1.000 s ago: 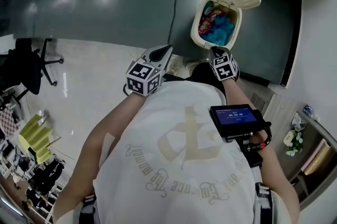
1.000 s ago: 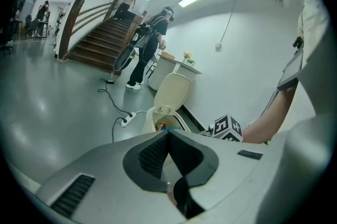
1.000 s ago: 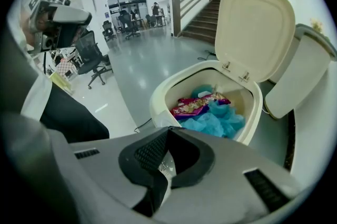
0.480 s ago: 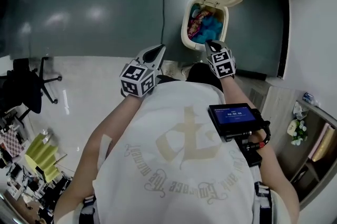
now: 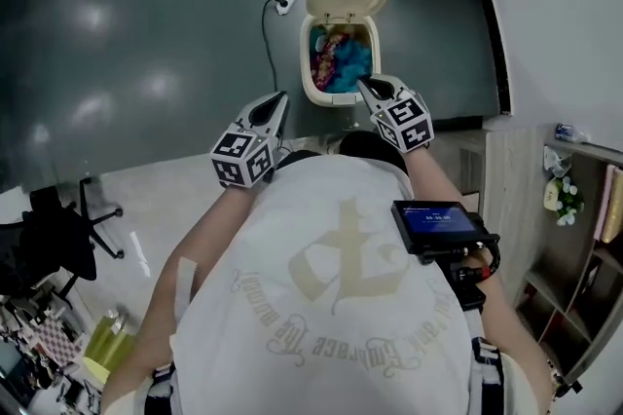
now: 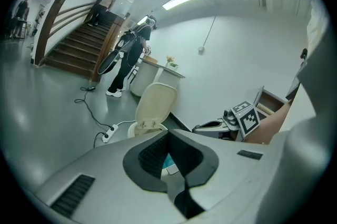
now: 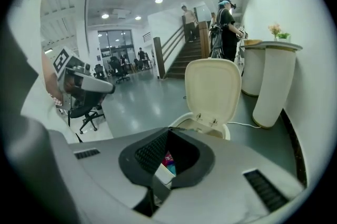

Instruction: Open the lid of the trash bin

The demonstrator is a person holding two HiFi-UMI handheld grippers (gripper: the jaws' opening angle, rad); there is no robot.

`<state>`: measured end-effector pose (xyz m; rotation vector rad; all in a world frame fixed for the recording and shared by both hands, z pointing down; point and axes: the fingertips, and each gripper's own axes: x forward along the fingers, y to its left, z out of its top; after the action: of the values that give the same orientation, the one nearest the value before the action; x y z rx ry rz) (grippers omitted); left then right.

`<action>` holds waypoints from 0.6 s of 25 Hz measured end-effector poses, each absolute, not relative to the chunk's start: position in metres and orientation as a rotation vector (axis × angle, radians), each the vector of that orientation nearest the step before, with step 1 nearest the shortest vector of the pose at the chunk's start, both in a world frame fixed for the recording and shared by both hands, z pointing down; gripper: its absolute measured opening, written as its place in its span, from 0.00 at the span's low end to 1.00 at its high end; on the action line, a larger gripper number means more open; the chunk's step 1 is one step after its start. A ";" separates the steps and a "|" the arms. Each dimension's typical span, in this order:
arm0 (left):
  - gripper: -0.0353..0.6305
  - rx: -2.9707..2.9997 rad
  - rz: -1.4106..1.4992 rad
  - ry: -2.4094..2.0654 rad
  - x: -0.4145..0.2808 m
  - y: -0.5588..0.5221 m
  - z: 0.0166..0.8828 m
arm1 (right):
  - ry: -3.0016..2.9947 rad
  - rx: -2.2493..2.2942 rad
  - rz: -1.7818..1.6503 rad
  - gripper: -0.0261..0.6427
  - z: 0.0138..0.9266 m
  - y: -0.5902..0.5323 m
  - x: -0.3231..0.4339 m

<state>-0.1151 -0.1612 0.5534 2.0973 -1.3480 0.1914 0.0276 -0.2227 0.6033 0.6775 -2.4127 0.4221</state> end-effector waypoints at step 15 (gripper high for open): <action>0.07 2.261 0.224 -1.189 -0.073 -0.158 0.527 | -2.671 0.835 0.546 0.05 0.512 -0.187 0.057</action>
<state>-0.0732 -0.1582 0.5273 2.2611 -1.1895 0.2236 0.0568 -0.1869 0.5124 0.8345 -2.6709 0.5456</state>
